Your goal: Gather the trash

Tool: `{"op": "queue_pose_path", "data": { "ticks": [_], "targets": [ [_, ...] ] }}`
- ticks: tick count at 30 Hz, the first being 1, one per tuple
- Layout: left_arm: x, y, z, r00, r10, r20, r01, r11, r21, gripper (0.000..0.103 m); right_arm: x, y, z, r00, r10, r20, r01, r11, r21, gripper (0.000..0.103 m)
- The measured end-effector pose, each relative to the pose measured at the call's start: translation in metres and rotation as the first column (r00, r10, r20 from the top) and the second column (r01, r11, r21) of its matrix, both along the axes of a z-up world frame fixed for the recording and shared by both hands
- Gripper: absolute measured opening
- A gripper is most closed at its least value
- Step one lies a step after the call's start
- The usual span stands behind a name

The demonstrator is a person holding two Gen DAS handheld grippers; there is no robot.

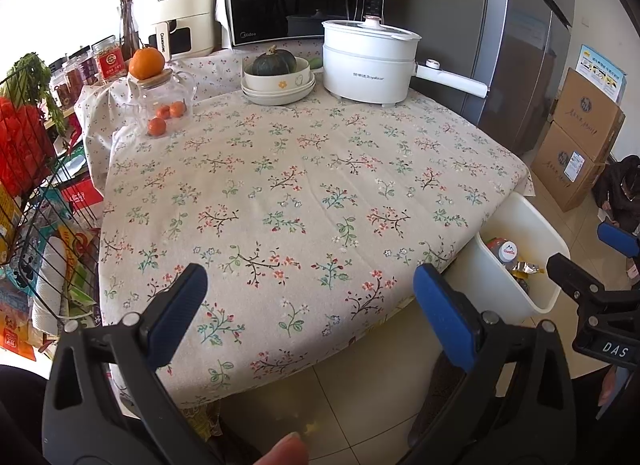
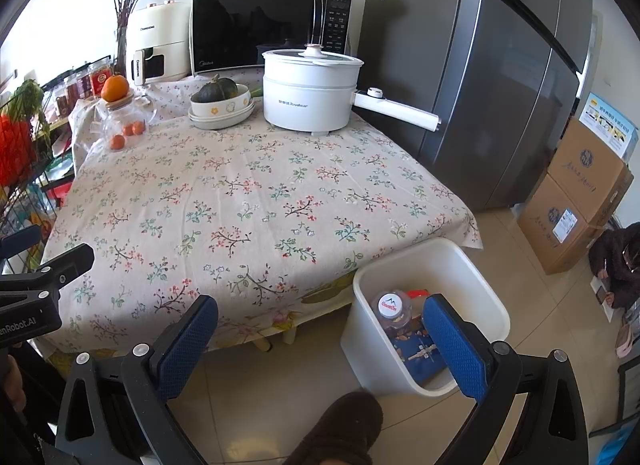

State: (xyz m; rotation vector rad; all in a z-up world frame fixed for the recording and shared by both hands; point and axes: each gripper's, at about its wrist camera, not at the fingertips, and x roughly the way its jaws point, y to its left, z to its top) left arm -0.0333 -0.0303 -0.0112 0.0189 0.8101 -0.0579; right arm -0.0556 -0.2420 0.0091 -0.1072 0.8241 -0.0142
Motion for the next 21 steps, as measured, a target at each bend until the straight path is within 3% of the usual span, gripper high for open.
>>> {"op": "queue_pose_path", "data": {
  "ticks": [16,21],
  "targets": [
    [0.0004,0.0,-0.0011,1.0,-0.017,-0.014,0.016,1.0,-0.015,0.102,0.001,-0.0037,0.0015,1.0,-0.01,0.013,0.01,1.0,-0.003,0.103],
    [0.005,0.0082,0.0011,0.999,-0.028,-0.04,0.027,0.999,-0.037,0.102,0.0085,-0.0001,-0.0062,1.0,-0.005,-0.018,0.005,1.0,-0.011,0.103]
  ]
}}
